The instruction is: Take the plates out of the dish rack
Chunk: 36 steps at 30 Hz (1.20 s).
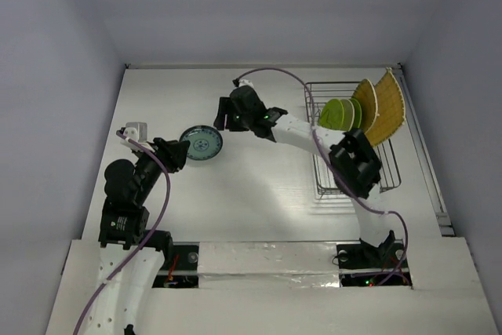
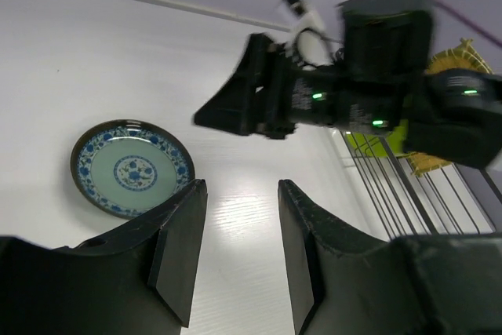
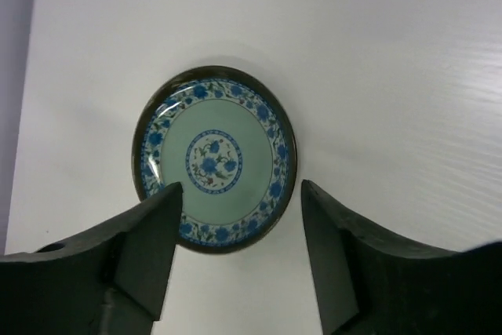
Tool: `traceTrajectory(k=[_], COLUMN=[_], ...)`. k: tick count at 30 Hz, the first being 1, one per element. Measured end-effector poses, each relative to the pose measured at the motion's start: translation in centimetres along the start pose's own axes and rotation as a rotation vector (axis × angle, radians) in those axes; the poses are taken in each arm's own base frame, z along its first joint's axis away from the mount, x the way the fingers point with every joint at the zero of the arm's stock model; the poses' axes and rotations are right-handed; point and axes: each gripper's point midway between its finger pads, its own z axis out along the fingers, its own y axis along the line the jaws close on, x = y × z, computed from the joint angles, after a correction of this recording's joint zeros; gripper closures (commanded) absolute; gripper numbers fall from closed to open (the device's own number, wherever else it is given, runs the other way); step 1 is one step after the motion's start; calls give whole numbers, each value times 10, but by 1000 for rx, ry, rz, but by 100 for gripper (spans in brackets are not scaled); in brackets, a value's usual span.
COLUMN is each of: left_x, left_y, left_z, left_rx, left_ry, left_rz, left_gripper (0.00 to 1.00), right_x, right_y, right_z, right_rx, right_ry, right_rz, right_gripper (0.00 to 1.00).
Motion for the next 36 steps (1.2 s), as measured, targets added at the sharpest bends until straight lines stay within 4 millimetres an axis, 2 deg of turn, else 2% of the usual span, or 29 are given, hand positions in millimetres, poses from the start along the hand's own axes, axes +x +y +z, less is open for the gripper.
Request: traceTrajectory(k=[1, 3, 4, 6, 8, 10, 12, 13, 14, 15, 17, 22, 28, 33, 34, 36], left_x=[0, 0, 0, 0, 0, 0, 0, 0, 1, 1, 2, 4, 4, 5, 5, 5], left_y=[0, 0, 0, 0, 0, 0, 0, 0, 0, 0, 0, 2, 2, 2, 2, 2], left_z=[0, 0, 0, 0, 0, 0, 0, 0, 0, 1, 1, 3, 3, 3, 3, 3], left_rx=[0, -1, -1, -2, -2, -1, 0, 1, 1, 1, 1, -3, -3, -1, -1, -1], left_ry=[0, 0, 0, -1, -1, 0, 0, 1, 3, 5, 10, 18, 20, 21, 21, 21], left_rz=[0, 0, 0, 0, 0, 0, 0, -1, -1, -1, -2, -5, -5, -6, -6, -6], left_gripper=[61, 61, 61, 61, 61, 61, 61, 61, 61, 61, 61, 61, 61, 61, 61, 61], right_x=[-10, -30, -44, -71, -101, -128, -150, -155, -155, -151, -140, -115, -102, -85, -82, -78], right_y=[3, 5, 4, -3, -23, -66, -124, -155, -179, -197, -217, -260, -301, -319, -321, -325], right_z=[-14, -48, -72, -124, -181, -230, -271, -286, -296, -300, -296, -270, -261, -239, -235, -231], right_rx=[-3, 3, 14, 42, 75, 148, 276, 360, 429, 486, 560, 685, 779, 814, 819, 825], right_ry=[-24, -84, -136, -234, -359, -468, -573, -610, -627, -620, -573, -426, -340, -252, -238, -216], right_rz=[-13, -47, -67, -83, -69, -28, 24, 48, 65, 65, 43, 2, 8, -8, -12, -18], right_gripper=[58, 89, 100, 100, 100, 99, 90, 74, 65, 59, 56, 57, 59, 68, 79, 86])
